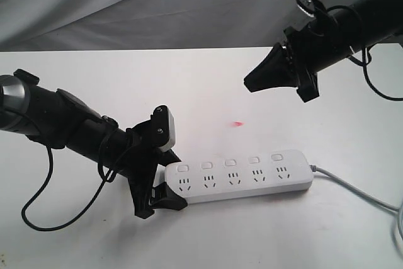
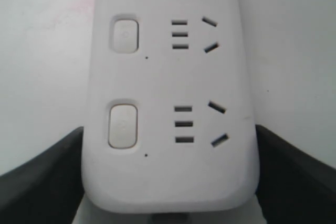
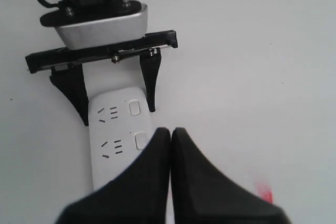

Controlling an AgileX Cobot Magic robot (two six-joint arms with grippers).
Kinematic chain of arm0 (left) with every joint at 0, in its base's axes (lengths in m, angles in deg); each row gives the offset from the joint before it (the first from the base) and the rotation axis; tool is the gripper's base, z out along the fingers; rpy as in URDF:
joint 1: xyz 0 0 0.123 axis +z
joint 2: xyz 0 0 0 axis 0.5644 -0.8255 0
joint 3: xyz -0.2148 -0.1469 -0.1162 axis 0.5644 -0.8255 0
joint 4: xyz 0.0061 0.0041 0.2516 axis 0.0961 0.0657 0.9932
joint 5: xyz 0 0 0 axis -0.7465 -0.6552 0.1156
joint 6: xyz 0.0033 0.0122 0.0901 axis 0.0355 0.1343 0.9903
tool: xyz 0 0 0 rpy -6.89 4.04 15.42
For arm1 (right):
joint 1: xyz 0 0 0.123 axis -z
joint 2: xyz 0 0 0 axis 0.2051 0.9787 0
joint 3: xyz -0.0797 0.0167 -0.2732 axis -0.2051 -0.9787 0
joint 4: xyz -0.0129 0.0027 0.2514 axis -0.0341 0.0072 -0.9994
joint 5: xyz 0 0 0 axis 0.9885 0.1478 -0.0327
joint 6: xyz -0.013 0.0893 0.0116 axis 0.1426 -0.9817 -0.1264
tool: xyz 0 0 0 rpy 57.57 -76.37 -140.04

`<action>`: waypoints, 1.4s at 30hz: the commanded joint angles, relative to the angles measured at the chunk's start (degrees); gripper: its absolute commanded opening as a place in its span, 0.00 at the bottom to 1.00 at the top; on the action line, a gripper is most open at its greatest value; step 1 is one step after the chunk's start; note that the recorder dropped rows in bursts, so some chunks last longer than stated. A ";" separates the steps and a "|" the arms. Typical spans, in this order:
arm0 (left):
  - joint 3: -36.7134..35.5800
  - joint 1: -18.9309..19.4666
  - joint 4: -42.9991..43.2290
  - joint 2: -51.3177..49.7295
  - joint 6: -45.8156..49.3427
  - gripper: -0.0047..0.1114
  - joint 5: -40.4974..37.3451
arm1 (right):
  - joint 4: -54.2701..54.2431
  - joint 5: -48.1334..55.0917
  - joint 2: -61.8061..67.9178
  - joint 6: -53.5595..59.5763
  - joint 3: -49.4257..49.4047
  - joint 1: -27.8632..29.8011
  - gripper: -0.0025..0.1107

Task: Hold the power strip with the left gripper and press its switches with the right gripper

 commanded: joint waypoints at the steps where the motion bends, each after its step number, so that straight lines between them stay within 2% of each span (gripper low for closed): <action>1: 0.08 -0.35 -0.16 0.24 -0.48 0.04 0.51 | 0.24 0.77 -2.35 -4.99 -0.31 0.37 0.02; 11: 0.08 -0.35 -0.16 0.24 -0.32 0.04 0.51 | -2.93 0.36 -7.70 -13.58 -0.31 0.37 0.02; 42: 0.08 -0.35 -0.16 0.24 -0.33 0.04 0.51 | -3.28 0.36 -10.19 -14.19 -0.31 0.23 0.02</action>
